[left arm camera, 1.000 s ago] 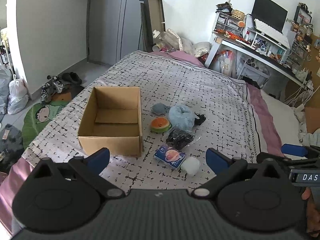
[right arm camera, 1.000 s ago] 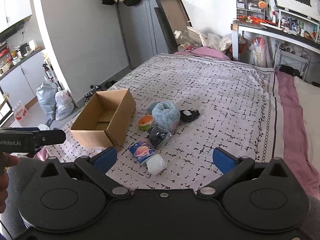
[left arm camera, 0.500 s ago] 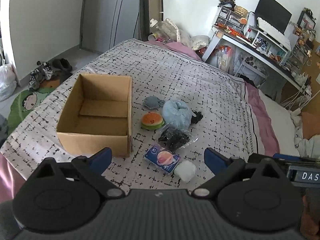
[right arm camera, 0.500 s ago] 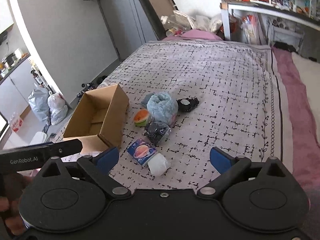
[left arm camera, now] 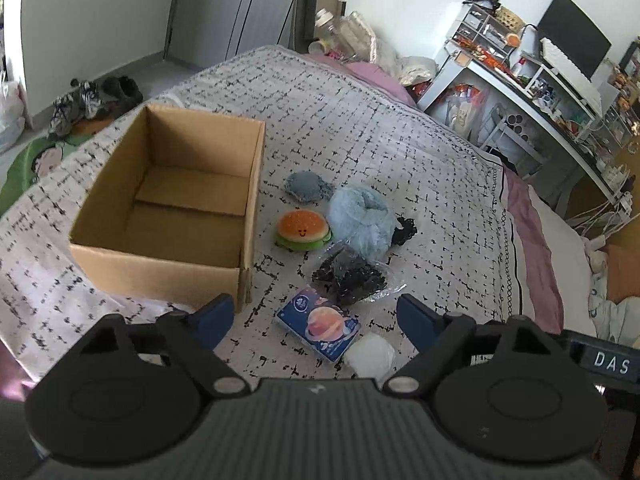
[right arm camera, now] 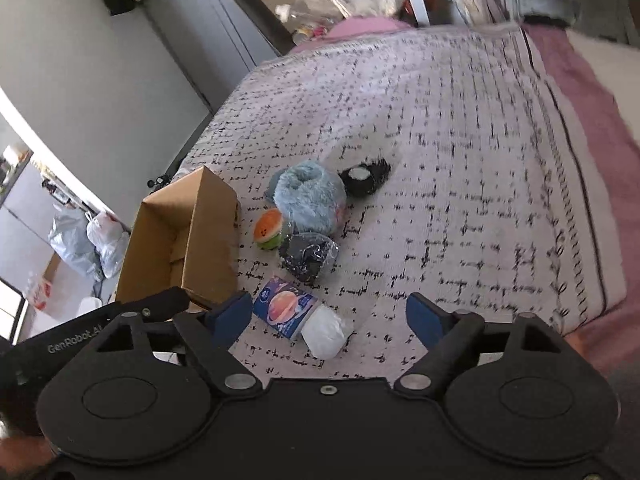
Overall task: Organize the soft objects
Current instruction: 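Grasp the planet tissue pack with left tool while right tool grasps white plastic bag, then carry the tissue pack and white bag over the cardboard box with both tools, then open both tools to drop the tissue pack and white bag into the box, then grasp the black bead bag with left tool while right tool grasps black fuzzy ring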
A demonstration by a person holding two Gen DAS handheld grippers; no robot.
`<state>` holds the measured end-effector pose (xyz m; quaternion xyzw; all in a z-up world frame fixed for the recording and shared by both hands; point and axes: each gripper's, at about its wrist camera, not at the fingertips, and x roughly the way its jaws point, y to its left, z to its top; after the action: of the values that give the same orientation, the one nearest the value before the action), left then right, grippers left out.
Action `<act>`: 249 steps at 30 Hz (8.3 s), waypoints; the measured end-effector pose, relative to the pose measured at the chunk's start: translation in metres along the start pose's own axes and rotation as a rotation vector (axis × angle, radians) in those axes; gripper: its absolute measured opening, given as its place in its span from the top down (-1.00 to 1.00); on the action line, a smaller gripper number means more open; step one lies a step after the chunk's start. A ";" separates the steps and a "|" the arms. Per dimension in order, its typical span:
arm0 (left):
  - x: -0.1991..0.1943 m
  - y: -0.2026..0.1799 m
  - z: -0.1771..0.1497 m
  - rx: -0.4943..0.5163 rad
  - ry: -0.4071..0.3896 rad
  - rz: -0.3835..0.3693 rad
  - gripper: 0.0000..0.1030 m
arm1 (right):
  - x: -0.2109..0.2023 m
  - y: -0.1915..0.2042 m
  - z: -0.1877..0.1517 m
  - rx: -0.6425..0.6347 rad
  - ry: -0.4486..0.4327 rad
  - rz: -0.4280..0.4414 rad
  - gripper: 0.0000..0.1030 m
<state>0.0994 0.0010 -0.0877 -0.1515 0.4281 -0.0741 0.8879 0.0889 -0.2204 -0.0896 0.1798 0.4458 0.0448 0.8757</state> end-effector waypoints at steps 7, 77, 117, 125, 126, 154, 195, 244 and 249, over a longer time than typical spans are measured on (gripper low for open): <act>0.031 -0.002 -0.001 -0.037 0.043 -0.007 -0.62 | 0.026 -0.008 0.000 0.088 0.058 0.013 -0.38; 0.041 -0.017 -0.001 -0.179 0.085 0.034 -0.10 | 0.046 -0.004 -0.013 0.205 -0.036 0.129 0.27; -0.045 0.053 0.058 -0.083 -0.125 0.072 -0.10 | 0.005 0.103 0.011 -0.078 -0.146 0.174 0.27; -0.038 0.074 0.070 -0.084 -0.120 0.083 -0.10 | 0.021 0.135 0.017 -0.072 -0.114 0.185 0.27; -0.036 0.077 0.071 -0.083 -0.118 0.085 -0.10 | 0.023 0.138 0.017 -0.070 -0.112 0.186 0.27; 0.043 0.126 0.090 -0.075 0.032 0.172 -0.19 | 0.112 0.171 -0.009 -0.085 -0.041 0.181 0.26; -0.041 0.036 0.082 -0.084 -0.122 0.194 -0.99 | 0.002 0.067 0.041 -0.102 -0.173 0.174 -1.00; 0.051 -0.054 0.056 0.023 -0.016 0.122 -0.98 | 0.024 -0.059 0.058 0.207 -0.133 0.098 -0.99; 0.074 -0.053 0.049 0.000 0.030 0.097 -0.94 | 0.040 -0.058 0.061 0.208 -0.105 0.078 -0.98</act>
<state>0.1839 -0.0583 -0.0961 -0.1294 0.4482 -0.0332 0.8839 0.1568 -0.2817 -0.1080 0.2890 0.3944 0.0231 0.8720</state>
